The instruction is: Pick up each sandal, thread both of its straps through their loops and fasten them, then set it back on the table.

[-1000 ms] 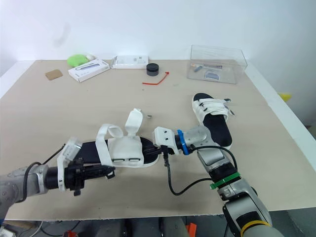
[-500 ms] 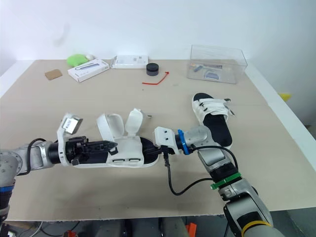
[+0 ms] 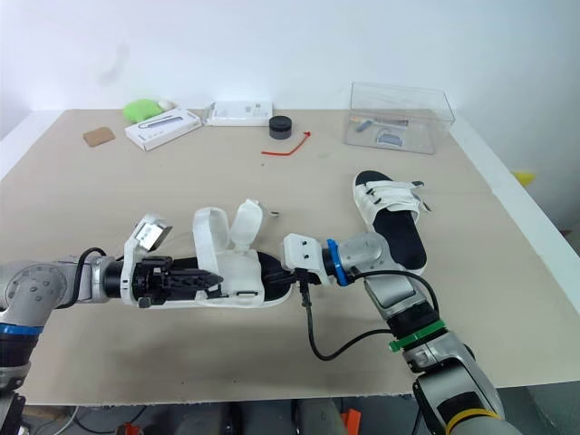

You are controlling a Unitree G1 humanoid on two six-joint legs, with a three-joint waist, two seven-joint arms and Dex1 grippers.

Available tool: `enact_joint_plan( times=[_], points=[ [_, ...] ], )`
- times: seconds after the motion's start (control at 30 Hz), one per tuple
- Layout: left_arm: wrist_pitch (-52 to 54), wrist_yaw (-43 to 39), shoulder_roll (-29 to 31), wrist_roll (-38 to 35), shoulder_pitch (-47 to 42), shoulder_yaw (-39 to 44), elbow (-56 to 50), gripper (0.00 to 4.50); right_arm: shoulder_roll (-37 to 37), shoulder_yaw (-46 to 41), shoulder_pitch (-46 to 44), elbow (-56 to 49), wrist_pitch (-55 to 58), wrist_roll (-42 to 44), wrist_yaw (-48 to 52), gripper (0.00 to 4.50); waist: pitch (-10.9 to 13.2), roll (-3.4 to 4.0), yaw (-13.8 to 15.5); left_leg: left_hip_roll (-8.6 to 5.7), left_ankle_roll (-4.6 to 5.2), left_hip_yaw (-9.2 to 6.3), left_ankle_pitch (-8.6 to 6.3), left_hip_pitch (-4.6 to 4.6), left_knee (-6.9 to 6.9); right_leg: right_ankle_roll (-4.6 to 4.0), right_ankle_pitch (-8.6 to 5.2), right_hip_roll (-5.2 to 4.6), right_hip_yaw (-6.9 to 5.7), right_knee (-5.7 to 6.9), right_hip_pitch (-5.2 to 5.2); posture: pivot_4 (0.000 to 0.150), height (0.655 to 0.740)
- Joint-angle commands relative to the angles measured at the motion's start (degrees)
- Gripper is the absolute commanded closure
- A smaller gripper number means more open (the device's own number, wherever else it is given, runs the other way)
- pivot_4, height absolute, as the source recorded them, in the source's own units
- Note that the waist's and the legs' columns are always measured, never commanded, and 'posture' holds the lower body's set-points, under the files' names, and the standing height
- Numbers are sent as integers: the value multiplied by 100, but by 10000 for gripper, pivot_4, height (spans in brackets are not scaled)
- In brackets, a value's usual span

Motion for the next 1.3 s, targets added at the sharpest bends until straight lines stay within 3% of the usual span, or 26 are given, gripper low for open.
enact_joint_plan(
  times=[0.03, 0.93, 1.3],
  points=[
    [-153, -108, 4, 300, -142, -21, 64, 44505, -84, -39, 31, -70, 40, -63, -29, 45000, 0, 0, 0, 0, 0, 0, 0, 0, 0, 0, 0, 0, 0, 0, 0, 1500, 7400],
    [118, -777, -62, 654, -412, -254, -153, 44505, -81, -4, 46, -43, -17, -84, -47, 45000, 0, -1, -1, 0, 1, -6, 0, -4, 0, 3, -2, 0, 2, 0, 0, 1500, 7400],
    [-76, -721, -210, 851, -753, 2, 447, 44505, -140, -18, 42, -31, -23, -80, -13, 45000, 0, -1, 0, -1, 1, -9, 0, -4, 1, 3, -2, 0, 0, 0, 0, 1500, 7400]
  ],
)
